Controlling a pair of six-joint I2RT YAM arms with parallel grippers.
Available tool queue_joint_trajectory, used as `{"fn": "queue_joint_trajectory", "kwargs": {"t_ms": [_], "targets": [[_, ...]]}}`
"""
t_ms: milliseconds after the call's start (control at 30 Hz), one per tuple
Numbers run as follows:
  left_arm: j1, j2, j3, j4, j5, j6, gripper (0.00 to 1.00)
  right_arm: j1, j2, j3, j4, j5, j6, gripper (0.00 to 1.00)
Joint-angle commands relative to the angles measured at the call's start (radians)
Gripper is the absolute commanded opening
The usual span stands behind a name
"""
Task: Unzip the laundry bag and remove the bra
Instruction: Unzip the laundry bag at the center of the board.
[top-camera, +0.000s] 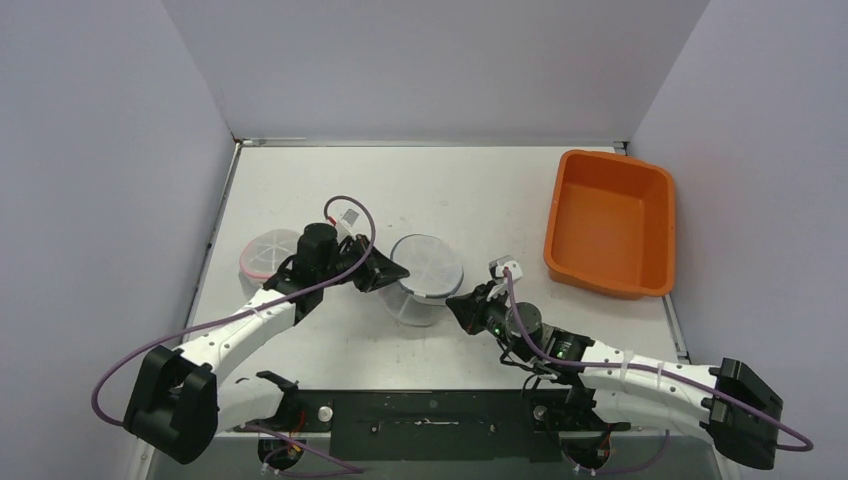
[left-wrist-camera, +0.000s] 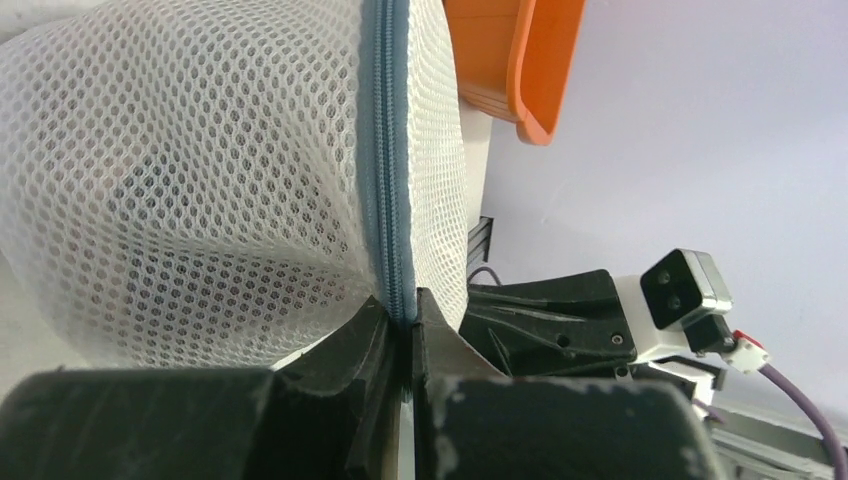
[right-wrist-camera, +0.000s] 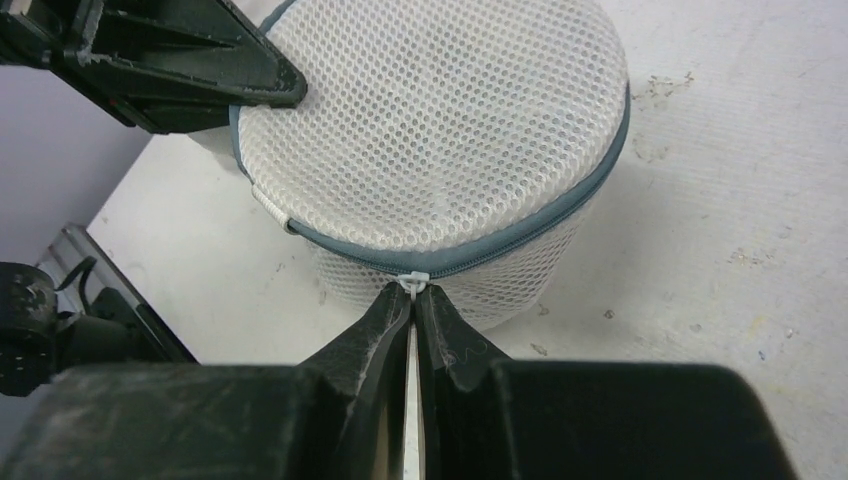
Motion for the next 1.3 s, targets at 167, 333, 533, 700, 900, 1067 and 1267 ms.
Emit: {"fn": "queue_joint_trajectory", "kwargs": {"t_ms": [167,333,533,700,900,1067,1267], "targets": [[-0.046,0.094,0.131,0.173,-0.117,0.186,0.02,0.166,-0.01,-0.009,-0.01,0.297,-0.024,0.05],[-0.059,0.124,0.126,0.148,-0.155,0.186,0.53,0.209,0.028,-0.02,0.036,0.391,0.008,0.05],[-0.064,-0.018,0.037,0.033,-0.248,0.177,0.98,0.216,0.083,-0.001,0.071,0.395,0.002,0.05],[-0.07,-0.205,-0.054,-0.086,-0.356,0.114,0.96,0.221,0.149,0.031,0.105,0.369,-0.007,0.05],[-0.1,-0.433,-0.151,-0.196,-0.468,0.025,0.96,0.227,0.221,0.067,0.139,0.332,-0.022,0.05],[-0.231,-0.564,-0.29,-0.061,-0.601,-0.09,0.98,0.229,0.256,0.066,0.166,0.323,-0.019,0.05],[-0.343,-0.388,-0.254,0.052,-0.604,-0.106,0.85,0.23,0.316,0.096,0.195,0.294,-0.027,0.05]]}}
